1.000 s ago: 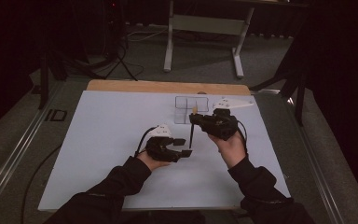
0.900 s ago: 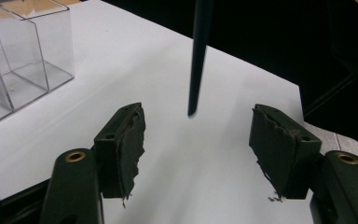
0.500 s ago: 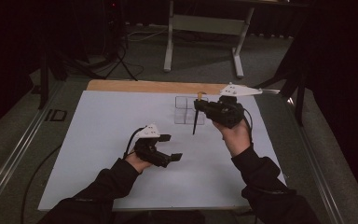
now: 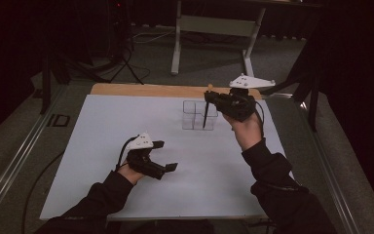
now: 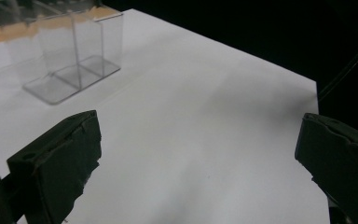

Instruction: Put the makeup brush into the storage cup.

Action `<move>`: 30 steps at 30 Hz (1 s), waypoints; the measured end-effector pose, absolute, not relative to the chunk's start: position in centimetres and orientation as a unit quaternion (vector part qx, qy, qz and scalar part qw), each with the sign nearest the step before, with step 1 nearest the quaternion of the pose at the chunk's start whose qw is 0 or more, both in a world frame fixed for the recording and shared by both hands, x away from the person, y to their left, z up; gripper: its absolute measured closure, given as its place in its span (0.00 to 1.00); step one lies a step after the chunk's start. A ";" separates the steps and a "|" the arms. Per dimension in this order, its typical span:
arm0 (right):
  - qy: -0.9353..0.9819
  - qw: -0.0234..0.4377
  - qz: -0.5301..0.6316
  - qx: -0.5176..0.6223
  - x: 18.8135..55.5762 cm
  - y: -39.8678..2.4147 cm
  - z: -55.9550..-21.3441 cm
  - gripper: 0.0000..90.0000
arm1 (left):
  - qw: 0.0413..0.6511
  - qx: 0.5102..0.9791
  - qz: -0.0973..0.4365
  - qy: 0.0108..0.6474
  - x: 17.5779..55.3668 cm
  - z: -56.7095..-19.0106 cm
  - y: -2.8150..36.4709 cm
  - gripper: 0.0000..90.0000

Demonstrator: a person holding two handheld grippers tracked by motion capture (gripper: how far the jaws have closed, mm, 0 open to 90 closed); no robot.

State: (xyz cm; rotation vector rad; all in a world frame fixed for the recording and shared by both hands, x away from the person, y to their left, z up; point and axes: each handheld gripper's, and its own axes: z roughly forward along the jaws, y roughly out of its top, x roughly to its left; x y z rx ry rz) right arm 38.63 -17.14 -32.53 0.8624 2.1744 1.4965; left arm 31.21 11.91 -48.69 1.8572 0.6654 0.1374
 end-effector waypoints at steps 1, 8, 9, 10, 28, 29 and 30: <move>0.768 0.185 0.532 0.304 39.1 -17.1 -32.4 0.94 | 0.551 0.783 0.057 0.283 31.1 -48.8 12.1 0.01; 0.764 0.203 0.530 0.307 40.7 -16.8 -31.8 0.94 | 0.553 0.780 0.061 0.287 30.1 -49.6 13.2 0.01; 0.764 0.204 0.529 0.308 41.0 -16.8 -31.8 0.94 | 0.553 0.780 0.061 0.287 30.1 -49.6 13.2 0.01; 0.764 0.204 0.529 0.308 41.0 -16.8 -31.8 0.94 | 0.555 0.778 0.060 0.288 30.0 -49.8 13.4 0.01; 0.749 0.238 0.510 0.349 46.4 -17.0 -31.9 0.94 | 0.564 0.769 0.063 0.296 29.5 -51.1 14.4 0.01; 0.749 0.238 0.510 0.349 46.4 -17.0 -31.9 0.94 | 0.563 0.769 0.066 0.296 29.4 -51.2 14.4 0.01; 0.751 0.238 0.504 0.354 46.9 -16.9 -32.2 0.94 | 0.562 0.770 0.067 0.294 29.4 -51.2 14.4 0.01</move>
